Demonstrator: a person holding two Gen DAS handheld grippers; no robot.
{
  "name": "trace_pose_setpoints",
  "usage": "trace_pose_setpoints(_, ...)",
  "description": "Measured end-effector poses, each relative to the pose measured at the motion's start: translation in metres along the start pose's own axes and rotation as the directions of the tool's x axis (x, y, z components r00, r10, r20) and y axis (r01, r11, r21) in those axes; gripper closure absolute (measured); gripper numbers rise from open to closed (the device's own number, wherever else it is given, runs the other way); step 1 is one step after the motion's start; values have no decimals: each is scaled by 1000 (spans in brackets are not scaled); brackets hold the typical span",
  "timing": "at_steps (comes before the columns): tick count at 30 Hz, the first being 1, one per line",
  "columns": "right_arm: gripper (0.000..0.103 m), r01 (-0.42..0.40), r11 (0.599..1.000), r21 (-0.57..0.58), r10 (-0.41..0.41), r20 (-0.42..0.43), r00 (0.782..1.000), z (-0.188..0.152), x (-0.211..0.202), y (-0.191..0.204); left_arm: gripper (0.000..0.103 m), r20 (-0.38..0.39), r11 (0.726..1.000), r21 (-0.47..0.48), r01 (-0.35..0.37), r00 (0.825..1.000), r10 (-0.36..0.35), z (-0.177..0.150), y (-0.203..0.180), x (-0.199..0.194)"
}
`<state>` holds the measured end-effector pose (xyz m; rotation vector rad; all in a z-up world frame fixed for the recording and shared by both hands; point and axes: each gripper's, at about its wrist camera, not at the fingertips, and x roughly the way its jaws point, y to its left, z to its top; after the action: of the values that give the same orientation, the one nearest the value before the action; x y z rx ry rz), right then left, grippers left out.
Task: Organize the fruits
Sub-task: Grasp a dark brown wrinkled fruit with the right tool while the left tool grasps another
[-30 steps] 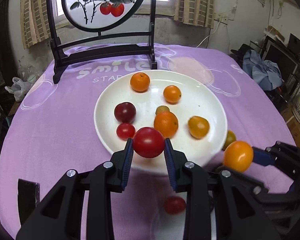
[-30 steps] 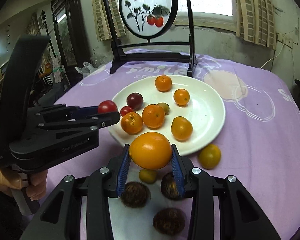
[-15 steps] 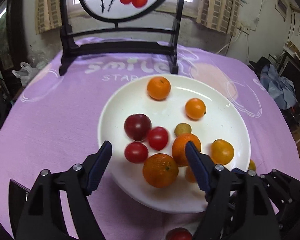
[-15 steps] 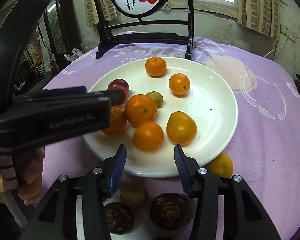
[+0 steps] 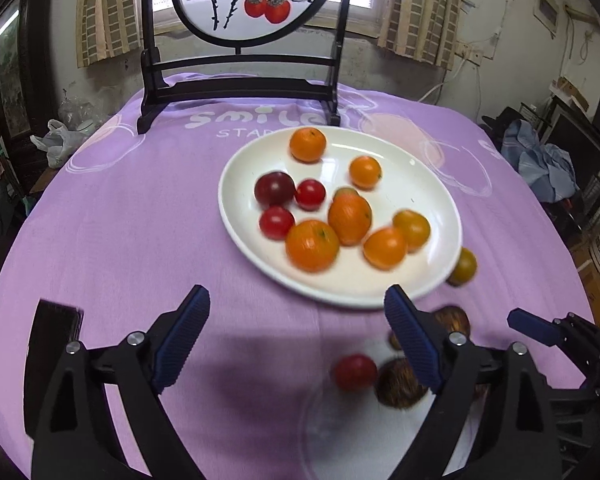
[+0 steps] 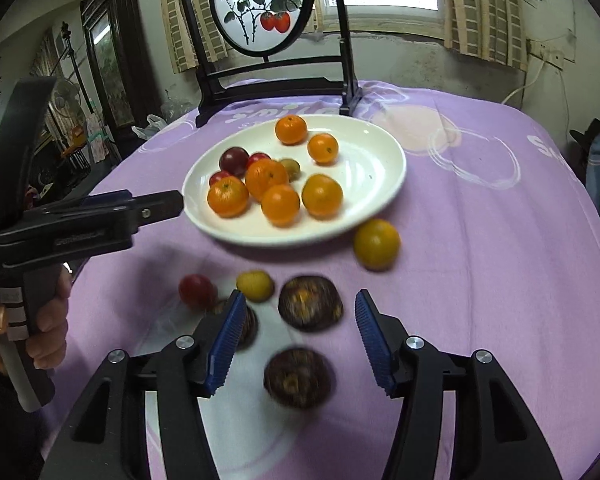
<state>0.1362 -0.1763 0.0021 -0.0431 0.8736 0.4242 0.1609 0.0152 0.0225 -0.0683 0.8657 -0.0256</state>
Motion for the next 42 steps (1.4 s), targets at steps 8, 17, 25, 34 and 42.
trace_pose_setpoints(8,45,5,1000,-25,-6,-50,999,-38,-4,14,10,-55,1000,11,21,998,-21,-45,-8,-13)
trace_pose_setpoints(17,43,75,997,-36,-79,-123,989,-44,19,17,10,-67,1000,31,-6,998,8,-59,-3,-2)
trace_pose_setpoints(25,61,124,991,-42,-127,-86,988,-33,30,17,10,-111,1000,0,27,993,-27,-60,8,16)
trace_pose_setpoints(34,62,67,997,40,-64,-63,996,-39,15,0,10,-119,998,42,40,992,-35,-66,-7,13)
trace_pose_setpoints(42,62,70,994,87,-72,19,997,-42,-12,-11,10,-171,992,67,104,981,-91,-77,-34,7)
